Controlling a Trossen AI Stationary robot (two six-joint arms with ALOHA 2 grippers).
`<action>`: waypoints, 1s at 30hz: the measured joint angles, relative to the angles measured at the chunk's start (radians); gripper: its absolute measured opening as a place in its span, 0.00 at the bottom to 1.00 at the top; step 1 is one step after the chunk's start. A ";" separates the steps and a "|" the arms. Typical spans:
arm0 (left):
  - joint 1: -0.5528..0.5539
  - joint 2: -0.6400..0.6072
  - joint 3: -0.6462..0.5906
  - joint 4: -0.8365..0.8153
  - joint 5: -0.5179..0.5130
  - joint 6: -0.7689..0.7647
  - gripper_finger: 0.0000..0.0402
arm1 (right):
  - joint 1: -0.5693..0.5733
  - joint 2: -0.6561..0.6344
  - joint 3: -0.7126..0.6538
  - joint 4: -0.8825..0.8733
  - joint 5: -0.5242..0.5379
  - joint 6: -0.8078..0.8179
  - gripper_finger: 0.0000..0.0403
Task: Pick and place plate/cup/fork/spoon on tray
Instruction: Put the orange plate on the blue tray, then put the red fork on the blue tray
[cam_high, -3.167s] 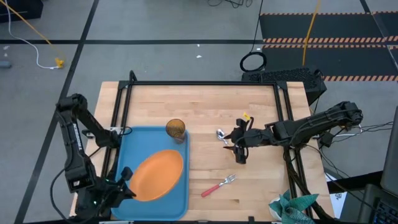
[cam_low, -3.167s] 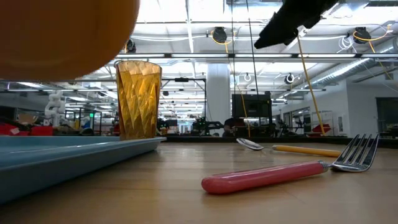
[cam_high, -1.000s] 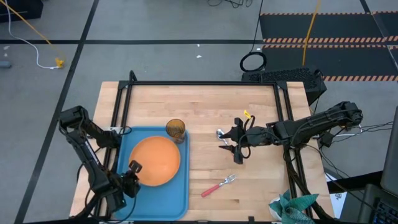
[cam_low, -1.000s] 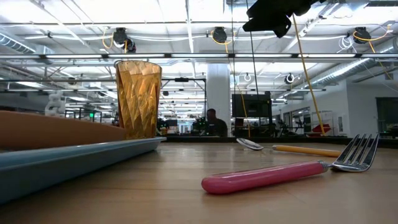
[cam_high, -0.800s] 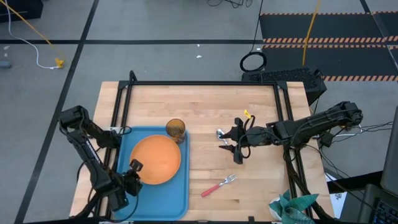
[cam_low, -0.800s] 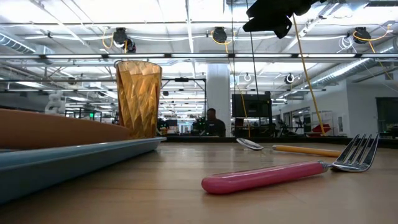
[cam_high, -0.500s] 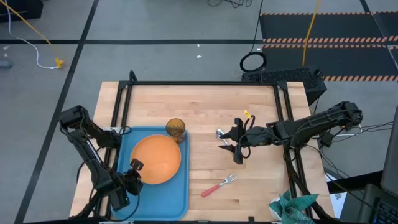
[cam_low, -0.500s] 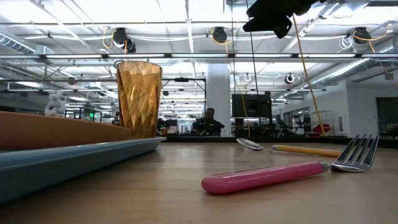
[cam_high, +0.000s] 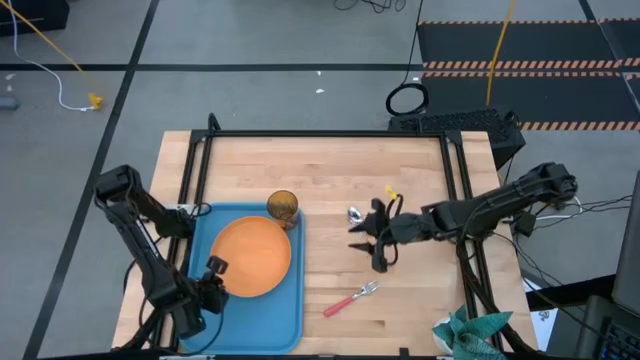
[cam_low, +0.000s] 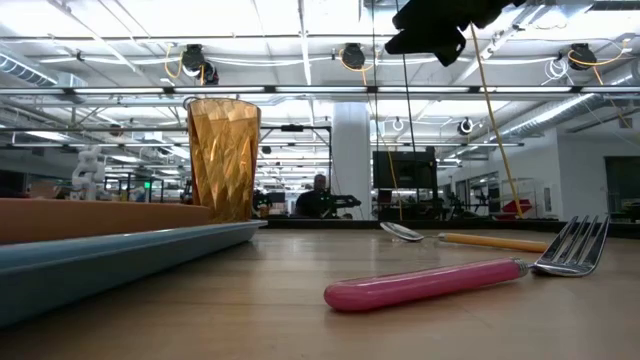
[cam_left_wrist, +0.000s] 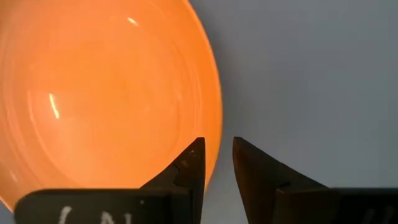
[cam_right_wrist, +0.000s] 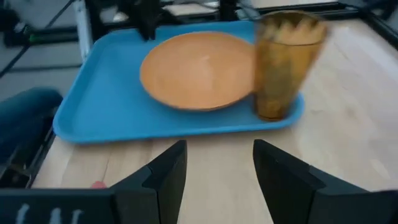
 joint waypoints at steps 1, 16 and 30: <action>0.000 -0.010 0.004 0.001 -0.001 -0.012 0.21 | 0.012 0.018 0.000 0.018 -0.018 -0.016 0.44; 0.090 -0.091 0.007 0.035 -0.117 -0.179 0.21 | 0.204 0.284 0.019 0.098 -0.124 -0.032 0.44; 0.187 -0.090 0.007 0.233 -0.170 -0.160 0.21 | 0.232 0.445 0.018 0.100 -0.176 -0.101 0.44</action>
